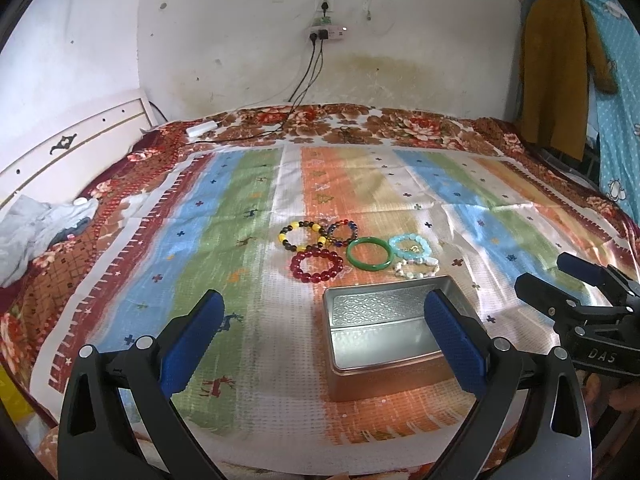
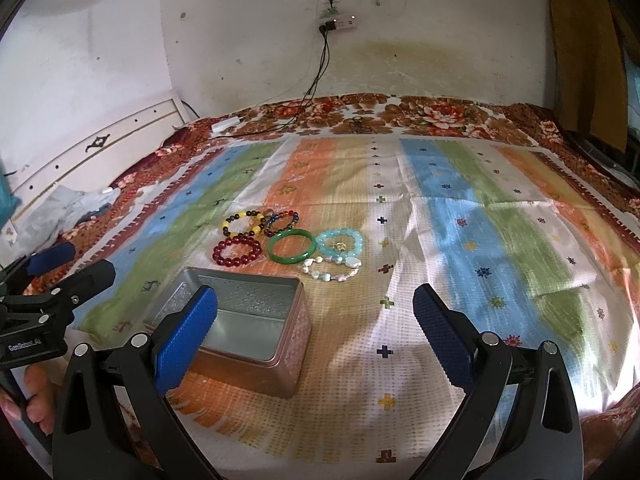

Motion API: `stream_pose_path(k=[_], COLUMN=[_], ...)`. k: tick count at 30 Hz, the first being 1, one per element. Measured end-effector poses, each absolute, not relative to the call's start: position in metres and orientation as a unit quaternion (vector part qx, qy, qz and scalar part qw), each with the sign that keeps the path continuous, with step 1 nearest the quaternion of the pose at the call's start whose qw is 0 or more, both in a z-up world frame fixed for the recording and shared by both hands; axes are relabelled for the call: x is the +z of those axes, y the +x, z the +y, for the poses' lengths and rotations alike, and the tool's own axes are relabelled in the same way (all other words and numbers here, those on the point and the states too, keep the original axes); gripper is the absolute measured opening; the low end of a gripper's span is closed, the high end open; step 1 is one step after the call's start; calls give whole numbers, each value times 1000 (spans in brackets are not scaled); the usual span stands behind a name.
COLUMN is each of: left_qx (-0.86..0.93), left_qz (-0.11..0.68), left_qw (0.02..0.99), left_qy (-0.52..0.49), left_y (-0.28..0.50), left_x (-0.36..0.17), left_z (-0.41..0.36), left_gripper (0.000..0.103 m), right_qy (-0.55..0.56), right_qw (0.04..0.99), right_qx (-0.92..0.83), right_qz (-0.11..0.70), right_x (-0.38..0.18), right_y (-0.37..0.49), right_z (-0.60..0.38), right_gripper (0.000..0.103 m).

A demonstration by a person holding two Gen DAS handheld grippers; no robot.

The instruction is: Organize jewelry

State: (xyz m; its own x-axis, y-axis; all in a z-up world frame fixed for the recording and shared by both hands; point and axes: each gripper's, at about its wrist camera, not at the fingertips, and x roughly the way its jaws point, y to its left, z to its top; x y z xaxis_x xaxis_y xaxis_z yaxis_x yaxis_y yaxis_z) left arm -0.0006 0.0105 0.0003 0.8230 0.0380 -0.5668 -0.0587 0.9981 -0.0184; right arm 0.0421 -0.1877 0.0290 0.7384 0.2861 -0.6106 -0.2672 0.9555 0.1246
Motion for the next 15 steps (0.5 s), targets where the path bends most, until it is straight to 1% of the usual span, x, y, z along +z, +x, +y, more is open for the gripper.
stream_pose_path(k=[15], left_qx=[27], left_qz=[296], left_qw=[955], left_qy=[-16], left_y=[-1], left_x=[0], left_z=[10], left_gripper=[97], right_qy=[2], right_qw=[932], right_qx=[149], right_qz=[329], right_x=[29], right_y=[41], right_z=[-182], right_gripper=[99])
